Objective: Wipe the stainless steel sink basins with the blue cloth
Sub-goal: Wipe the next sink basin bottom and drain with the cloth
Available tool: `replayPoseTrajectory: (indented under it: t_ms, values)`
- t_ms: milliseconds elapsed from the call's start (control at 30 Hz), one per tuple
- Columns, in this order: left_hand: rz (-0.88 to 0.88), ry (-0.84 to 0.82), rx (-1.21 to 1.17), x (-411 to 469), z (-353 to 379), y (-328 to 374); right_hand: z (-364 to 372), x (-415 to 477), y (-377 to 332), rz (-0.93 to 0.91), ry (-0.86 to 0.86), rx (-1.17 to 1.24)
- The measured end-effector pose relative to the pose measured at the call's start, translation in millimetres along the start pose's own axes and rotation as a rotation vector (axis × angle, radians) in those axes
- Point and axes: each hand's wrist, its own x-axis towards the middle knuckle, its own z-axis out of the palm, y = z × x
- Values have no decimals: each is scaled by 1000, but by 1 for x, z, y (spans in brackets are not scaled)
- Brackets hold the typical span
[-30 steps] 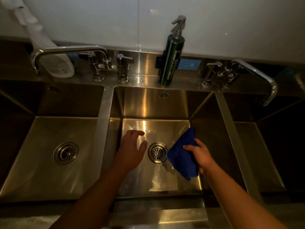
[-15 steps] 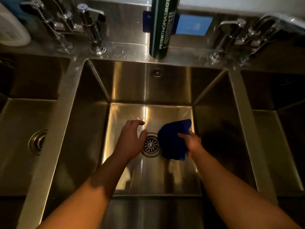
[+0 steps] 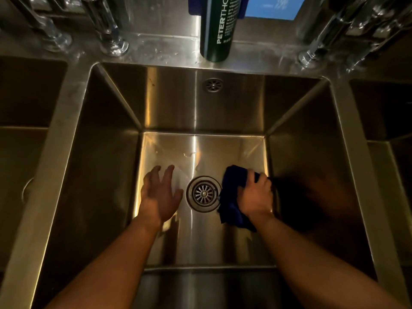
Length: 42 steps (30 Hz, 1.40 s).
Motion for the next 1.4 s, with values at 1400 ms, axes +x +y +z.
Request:
replayPoseTrajectory:
  t_ms: [1400]
  values:
    - [-39, -275, 262, 24, 71, -42, 51, 32, 15, -246, -442, -209]
